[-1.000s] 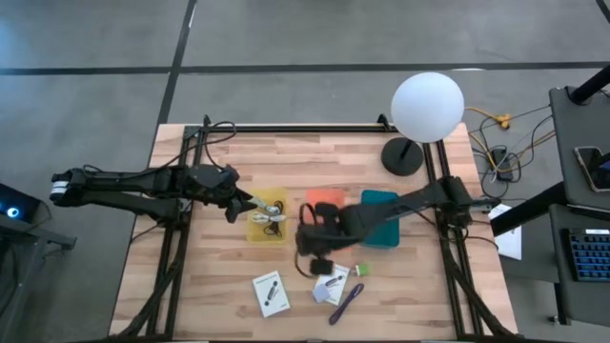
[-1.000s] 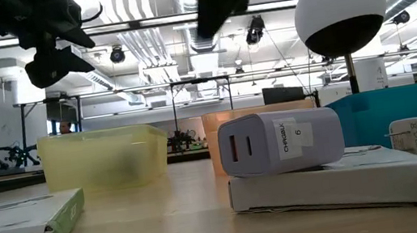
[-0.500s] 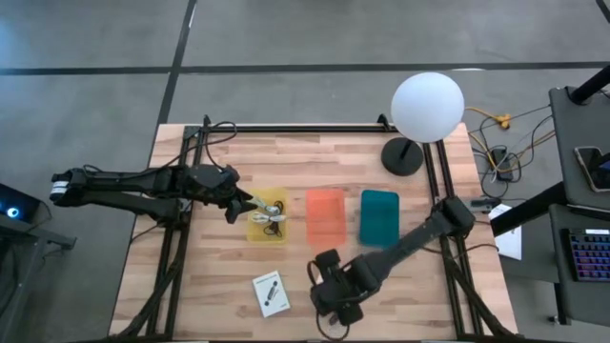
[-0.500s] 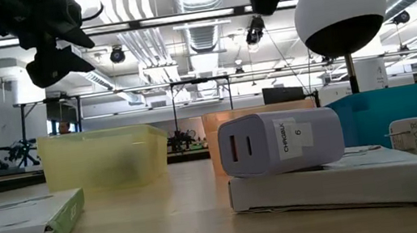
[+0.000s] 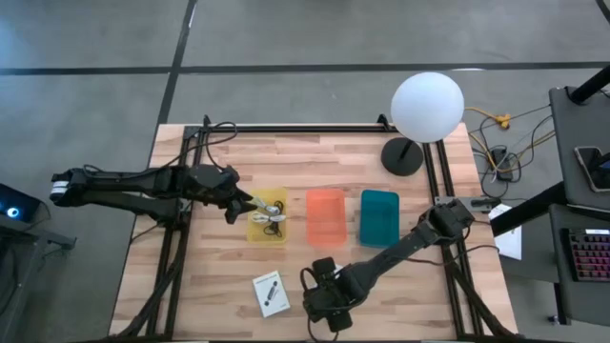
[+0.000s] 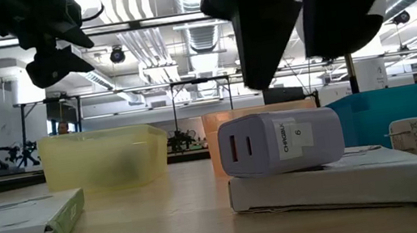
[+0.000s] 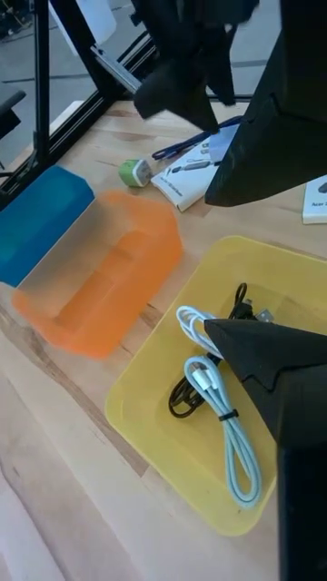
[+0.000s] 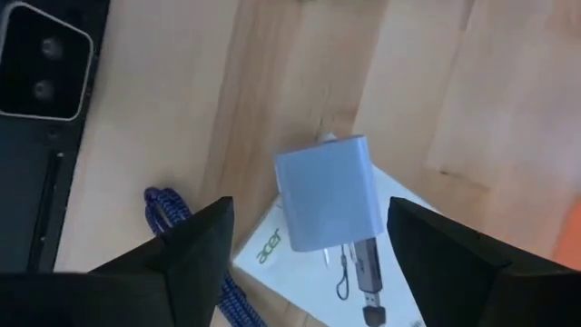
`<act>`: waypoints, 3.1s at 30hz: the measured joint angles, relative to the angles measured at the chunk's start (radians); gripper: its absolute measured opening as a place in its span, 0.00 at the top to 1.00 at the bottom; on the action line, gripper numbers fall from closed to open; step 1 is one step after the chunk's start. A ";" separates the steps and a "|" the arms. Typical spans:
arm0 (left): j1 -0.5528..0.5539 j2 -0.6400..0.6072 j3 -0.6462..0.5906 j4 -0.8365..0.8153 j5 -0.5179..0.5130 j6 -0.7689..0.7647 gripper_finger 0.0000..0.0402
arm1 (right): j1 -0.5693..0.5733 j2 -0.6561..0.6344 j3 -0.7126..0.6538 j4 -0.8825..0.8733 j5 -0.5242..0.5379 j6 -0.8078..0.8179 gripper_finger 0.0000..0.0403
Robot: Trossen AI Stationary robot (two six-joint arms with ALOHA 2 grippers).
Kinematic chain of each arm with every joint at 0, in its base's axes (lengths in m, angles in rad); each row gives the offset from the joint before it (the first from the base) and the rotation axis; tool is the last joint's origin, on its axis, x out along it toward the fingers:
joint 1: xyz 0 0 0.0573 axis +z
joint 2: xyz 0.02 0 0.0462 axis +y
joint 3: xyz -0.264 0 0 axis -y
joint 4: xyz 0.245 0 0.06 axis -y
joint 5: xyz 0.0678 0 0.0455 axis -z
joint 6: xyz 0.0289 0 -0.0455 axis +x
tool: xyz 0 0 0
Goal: Pick and place items into bin
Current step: Put the violet USB adapter box into the orange bin, then put the green USB adapter box into the orange bin
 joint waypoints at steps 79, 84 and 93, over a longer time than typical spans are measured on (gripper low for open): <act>0.000 0.005 -0.014 -0.004 0.049 0.030 0.51 | -0.282 -0.229 -0.138 -0.359 0.098 -0.002 0.24; 0.000 0.004 -0.014 -0.003 0.049 0.031 0.51 | -0.119 -0.236 -0.139 -0.389 0.090 0.031 0.25; 0.000 0.014 -0.015 0.000 0.048 0.056 0.51 | -0.018 -0.221 -0.241 -0.287 0.012 0.219 0.29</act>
